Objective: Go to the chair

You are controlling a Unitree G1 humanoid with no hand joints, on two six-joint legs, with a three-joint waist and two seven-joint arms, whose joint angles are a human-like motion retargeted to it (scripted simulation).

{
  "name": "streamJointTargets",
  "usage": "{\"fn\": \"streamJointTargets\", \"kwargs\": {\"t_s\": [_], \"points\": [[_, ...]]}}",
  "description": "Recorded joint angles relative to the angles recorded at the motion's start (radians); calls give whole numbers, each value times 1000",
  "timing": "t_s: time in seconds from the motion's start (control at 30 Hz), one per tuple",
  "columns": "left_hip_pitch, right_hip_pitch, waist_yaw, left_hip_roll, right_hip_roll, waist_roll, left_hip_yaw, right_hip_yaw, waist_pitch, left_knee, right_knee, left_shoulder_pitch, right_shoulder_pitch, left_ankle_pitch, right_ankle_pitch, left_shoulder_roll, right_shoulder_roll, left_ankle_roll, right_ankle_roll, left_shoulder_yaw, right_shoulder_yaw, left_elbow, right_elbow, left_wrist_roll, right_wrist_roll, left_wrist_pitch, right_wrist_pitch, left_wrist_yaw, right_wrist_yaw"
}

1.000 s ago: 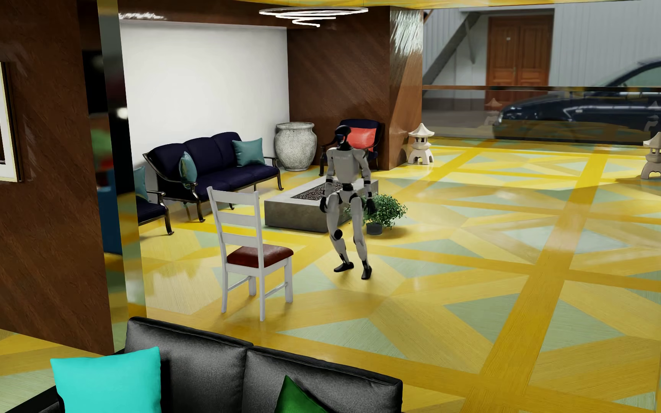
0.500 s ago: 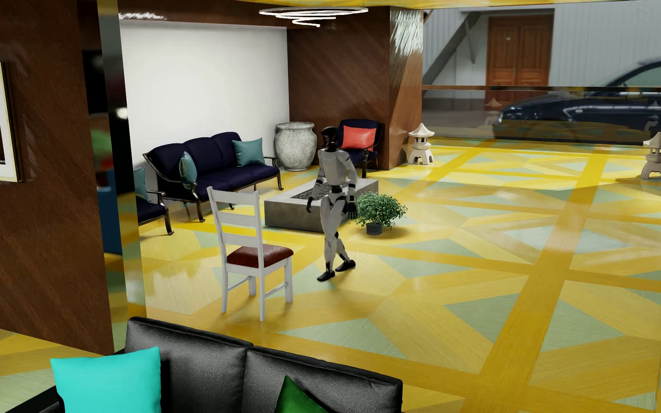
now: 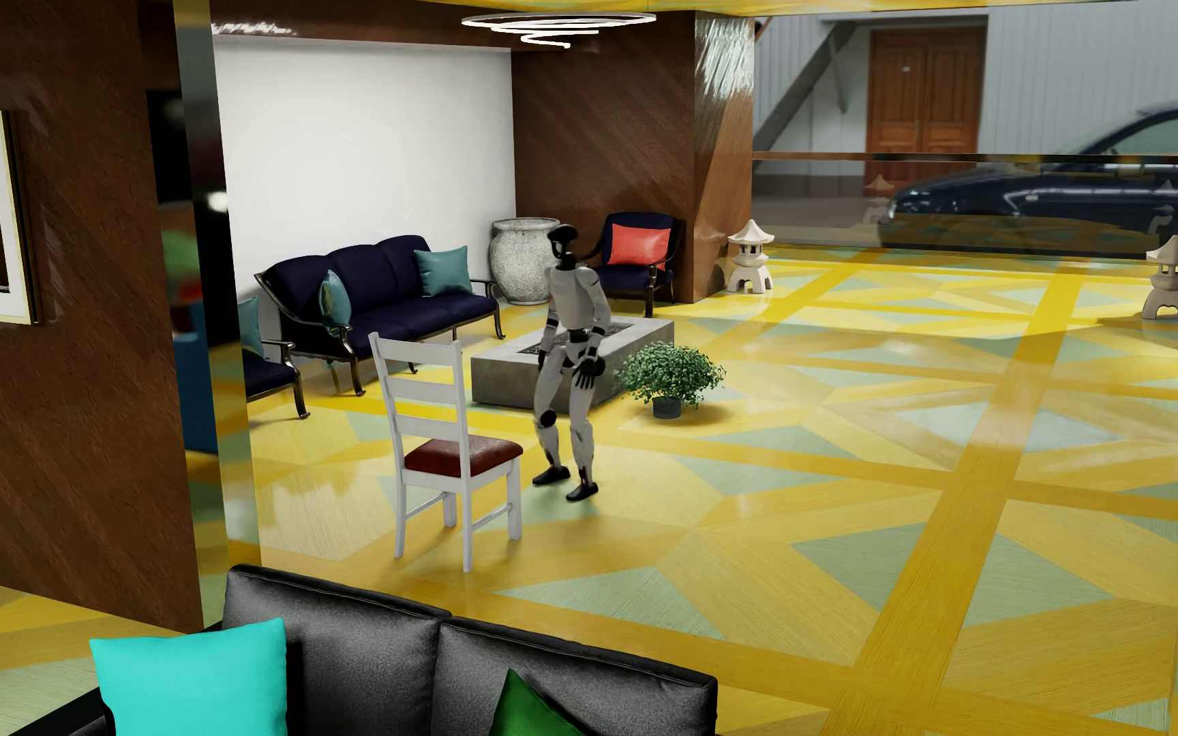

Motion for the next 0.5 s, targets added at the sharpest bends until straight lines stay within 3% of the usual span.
{"fn": "streamJointTargets", "kwargs": {"t_s": [0.03,0.07,0.2,0.33,0.5], "points": [[5,28,-1,0,31,-1,-22,66,-2,-7,-83,-3,0,0,40,1,13,-10,34,-8,-6,3,-4,1,0,16,0,-3,-10],[6,52,3,1,29,-2,-44,53,-3,-2,-108,-5,-1,-2,32,1,24,-21,40,-9,-9,12,-6,0,-2,32,-1,-4,-19],[7,122,16,18,24,9,-148,-86,-5,-5,-162,-5,-42,7,32,-8,57,-72,-13,30,15,70,-4,-11,-32,91,-2,13,-8],[-18,183,23,22,27,28,-273,-223,-6,1,-223,30,-101,20,22,5,58,-126,-44,25,18,102,-17,-8,-39,94,-18,-18,-34],[-89,208,29,-7,-1,55,-392,-400,-11,15,-259,48,-193,41,11,-21,5,-209,-67,83,45,92,16,-50,-38,94,-19,-8,-25]]}}
